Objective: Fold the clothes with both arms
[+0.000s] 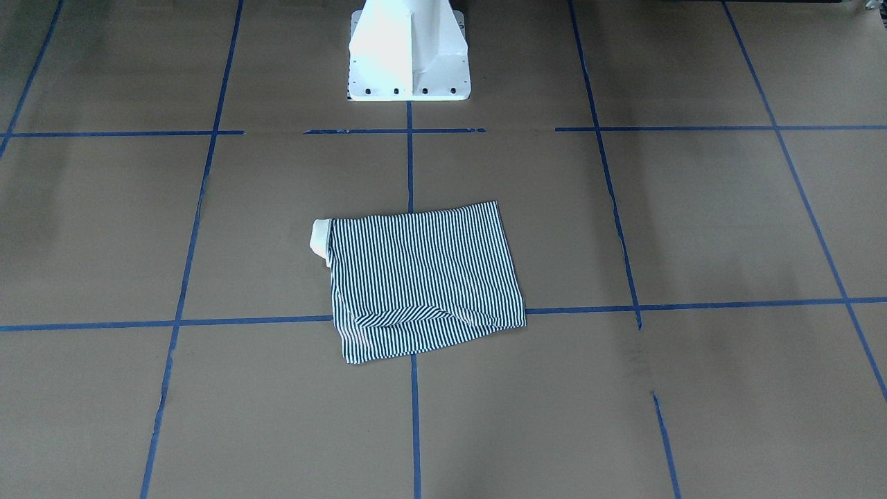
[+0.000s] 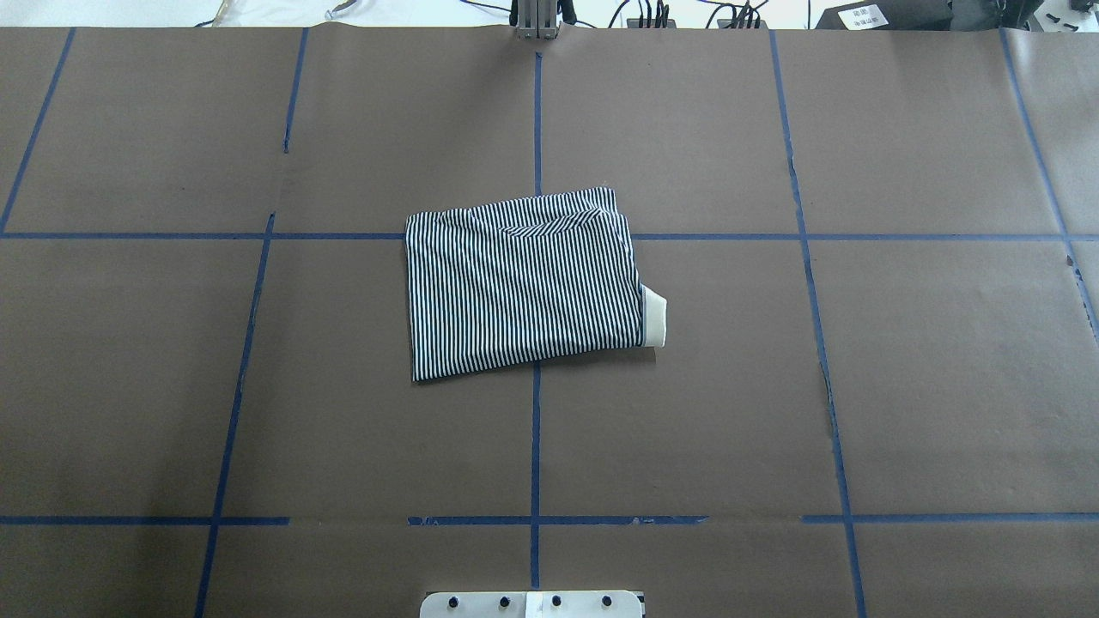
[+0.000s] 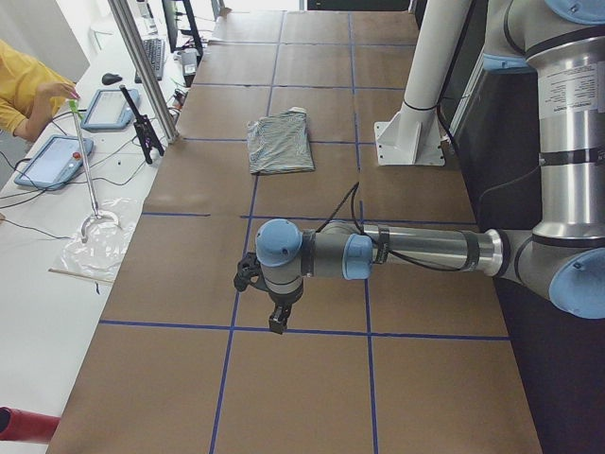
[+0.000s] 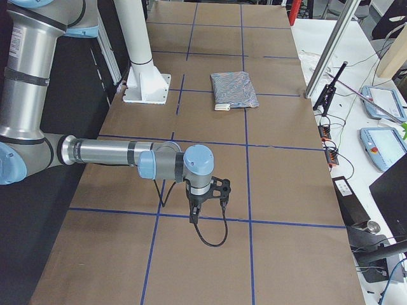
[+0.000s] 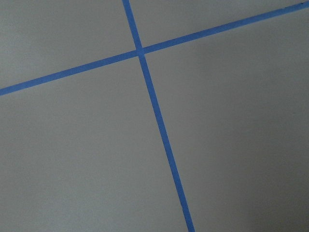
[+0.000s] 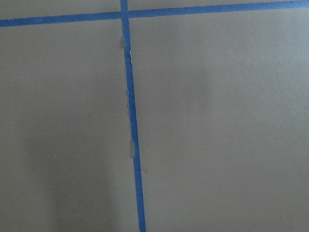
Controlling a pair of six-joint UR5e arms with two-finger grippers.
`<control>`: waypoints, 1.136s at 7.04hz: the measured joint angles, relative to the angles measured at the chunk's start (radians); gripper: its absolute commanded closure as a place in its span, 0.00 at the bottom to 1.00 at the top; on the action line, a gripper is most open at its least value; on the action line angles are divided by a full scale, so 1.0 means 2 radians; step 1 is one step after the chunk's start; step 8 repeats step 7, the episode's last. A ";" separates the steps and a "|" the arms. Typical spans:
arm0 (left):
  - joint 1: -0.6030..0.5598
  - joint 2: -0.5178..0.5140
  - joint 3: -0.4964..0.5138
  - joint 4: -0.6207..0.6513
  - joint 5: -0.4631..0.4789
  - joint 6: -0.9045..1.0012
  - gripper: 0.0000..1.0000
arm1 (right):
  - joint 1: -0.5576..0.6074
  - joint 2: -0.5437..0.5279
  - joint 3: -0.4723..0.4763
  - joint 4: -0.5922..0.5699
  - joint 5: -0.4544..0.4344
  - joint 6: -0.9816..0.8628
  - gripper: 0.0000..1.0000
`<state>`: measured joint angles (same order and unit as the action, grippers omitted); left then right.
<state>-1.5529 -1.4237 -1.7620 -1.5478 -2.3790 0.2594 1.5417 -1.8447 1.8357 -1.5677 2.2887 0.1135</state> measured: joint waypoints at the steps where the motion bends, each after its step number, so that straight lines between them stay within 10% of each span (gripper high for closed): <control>1: 0.000 -0.001 0.000 0.000 0.000 0.000 0.00 | 0.000 0.000 0.000 0.000 0.000 0.000 0.00; 8: 0.000 -0.001 0.000 0.000 0.000 0.000 0.00 | 0.000 0.000 -0.008 0.001 0.002 0.001 0.00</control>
